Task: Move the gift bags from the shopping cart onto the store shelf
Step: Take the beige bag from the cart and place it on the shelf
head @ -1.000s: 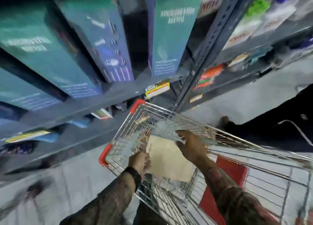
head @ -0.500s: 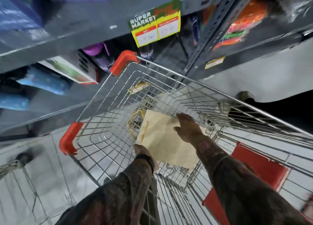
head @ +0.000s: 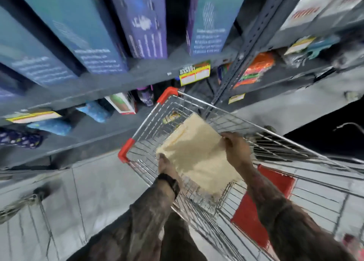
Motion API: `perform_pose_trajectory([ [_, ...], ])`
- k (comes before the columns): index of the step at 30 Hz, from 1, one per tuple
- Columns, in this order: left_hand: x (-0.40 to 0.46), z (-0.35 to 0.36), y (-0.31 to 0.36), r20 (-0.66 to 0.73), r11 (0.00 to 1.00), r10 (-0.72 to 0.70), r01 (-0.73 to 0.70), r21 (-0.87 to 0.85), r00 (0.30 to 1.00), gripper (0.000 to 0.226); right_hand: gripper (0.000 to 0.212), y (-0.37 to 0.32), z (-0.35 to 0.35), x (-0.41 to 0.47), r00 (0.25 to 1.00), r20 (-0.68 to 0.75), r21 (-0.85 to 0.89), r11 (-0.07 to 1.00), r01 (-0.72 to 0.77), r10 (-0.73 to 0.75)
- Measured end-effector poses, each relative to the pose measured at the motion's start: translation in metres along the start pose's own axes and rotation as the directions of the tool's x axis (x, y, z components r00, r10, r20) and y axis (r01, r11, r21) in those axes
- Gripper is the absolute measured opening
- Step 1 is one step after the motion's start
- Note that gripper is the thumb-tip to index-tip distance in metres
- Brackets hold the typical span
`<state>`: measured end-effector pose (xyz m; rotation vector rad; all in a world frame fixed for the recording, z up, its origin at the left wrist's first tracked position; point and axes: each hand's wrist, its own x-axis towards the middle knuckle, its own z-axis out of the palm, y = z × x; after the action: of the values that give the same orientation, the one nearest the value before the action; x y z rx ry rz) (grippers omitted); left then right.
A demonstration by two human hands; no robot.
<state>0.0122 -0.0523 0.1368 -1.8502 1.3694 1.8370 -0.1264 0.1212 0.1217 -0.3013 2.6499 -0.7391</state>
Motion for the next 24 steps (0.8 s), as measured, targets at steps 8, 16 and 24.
perform_pose_trajectory([
  [8,-0.165,-0.159,0.062,0.21,0.679,0.71,-0.576,-0.454,0.672,0.034,0.035,-0.139,-0.139,-0.12,0.909,-0.339,0.437,0.814,0.382,-0.244],
  [16,-0.238,-0.275,0.083,0.073,0.291,0.952,-0.8,-0.524,0.298,0.059,0.039,-0.259,-0.155,-0.21,0.94,-0.295,0.871,0.357,0.338,-0.17],
  [24,-0.266,-0.316,0.079,0.027,0.255,0.96,-0.823,-0.508,0.28,0.057,0.034,-0.292,-0.155,-0.231,0.942,-0.208,0.901,0.325,0.289,-0.263],
])
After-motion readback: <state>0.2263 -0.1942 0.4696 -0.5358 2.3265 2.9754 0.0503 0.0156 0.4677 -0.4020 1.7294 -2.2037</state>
